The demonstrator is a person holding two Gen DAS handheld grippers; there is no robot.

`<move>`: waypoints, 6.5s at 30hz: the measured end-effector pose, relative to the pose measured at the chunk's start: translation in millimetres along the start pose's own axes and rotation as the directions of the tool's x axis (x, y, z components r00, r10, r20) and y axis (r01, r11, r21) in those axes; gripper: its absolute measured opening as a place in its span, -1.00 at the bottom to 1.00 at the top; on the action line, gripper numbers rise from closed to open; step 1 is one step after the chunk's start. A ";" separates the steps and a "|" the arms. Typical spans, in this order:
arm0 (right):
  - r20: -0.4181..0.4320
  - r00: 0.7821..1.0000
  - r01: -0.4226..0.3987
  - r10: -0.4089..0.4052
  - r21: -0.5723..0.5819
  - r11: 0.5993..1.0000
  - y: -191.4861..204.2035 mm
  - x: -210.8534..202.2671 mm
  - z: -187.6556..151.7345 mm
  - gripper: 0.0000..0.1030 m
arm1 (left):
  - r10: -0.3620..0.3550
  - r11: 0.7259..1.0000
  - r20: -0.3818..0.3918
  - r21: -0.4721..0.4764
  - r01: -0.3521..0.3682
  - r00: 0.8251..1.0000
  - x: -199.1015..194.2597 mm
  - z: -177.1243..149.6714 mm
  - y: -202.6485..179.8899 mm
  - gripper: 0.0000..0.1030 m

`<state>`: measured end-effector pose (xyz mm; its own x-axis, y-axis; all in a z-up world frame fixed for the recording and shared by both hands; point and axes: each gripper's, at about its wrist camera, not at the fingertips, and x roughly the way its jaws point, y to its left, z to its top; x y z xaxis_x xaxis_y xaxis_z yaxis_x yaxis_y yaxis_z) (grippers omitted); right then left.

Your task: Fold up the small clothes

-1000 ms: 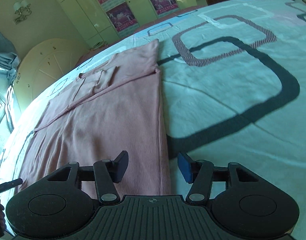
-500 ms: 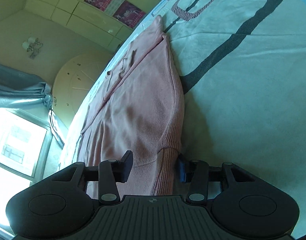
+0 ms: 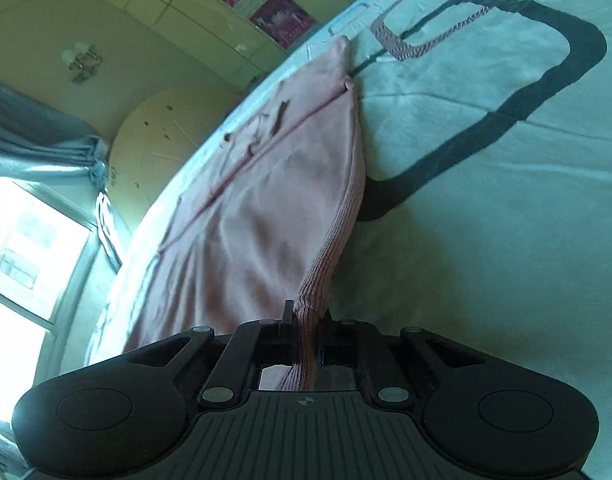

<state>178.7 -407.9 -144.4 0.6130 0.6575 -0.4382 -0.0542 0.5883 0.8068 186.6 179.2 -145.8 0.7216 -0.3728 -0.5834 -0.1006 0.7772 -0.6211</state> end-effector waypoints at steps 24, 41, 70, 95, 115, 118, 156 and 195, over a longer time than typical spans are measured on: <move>0.115 0.980 0.145 -0.159 0.125 0.982 26.9 189.6 264.8 -0.86 | -0.058 0.997 -0.014 -0.054 0.057 0.998 222.9 252.7 -46.4 -0.92; 0.234 0.935 0.292 -0.266 -0.084 0.953 -4.4 238.0 295.0 0.16 | 0.020 0.960 -0.078 0.279 0.002 0.997 283.2 302.0 -39.5 0.28; 0.218 0.887 0.461 -0.407 -0.424 0.779 24.7 304.8 281.7 -0.85 | 0.139 0.849 0.089 0.501 -0.165 0.986 308.4 289.2 -80.6 -0.87; 0.091 0.950 0.268 -0.298 -0.728 0.631 102.4 344.0 136.5 -0.11 | 0.119 0.681 -0.021 0.729 -0.066 0.993 314.9 140.4 -166.3 0.24; 0.157 0.940 0.336 -0.302 -0.574 0.747 100.6 260.2 125.2 -0.11 | 0.154 0.725 0.127 0.660 -0.200 0.980 233.3 128.4 -137.7 0.40; 0.087 0.950 0.289 -0.300 -0.606 0.741 116.0 279.4 92.1 -0.11 | 0.139 0.706 0.074 0.691 -0.152 0.987 246.0 98.6 -160.6 0.39; 0.188 0.848 0.519 -0.495 -0.481 0.706 52.1 180.5 95.9 -0.95 | 0.322 0.831 0.194 0.410 -0.375 0.927 152.4 114.0 -87.9 0.26; -0.034 0.937 0.277 -0.348 -0.534 0.799 139.9 362.8 110.1 -0.96 | -0.009 0.945 0.211 -0.318 0.077 0.978 186.4 159.4 21.9 -0.81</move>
<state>480.2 -138.9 -146.9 0.5665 0.4276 -0.7045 -0.2943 0.9034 0.3118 428.0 207.5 -184.7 0.8505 -0.2648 -0.4544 -0.2572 0.5442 -0.7986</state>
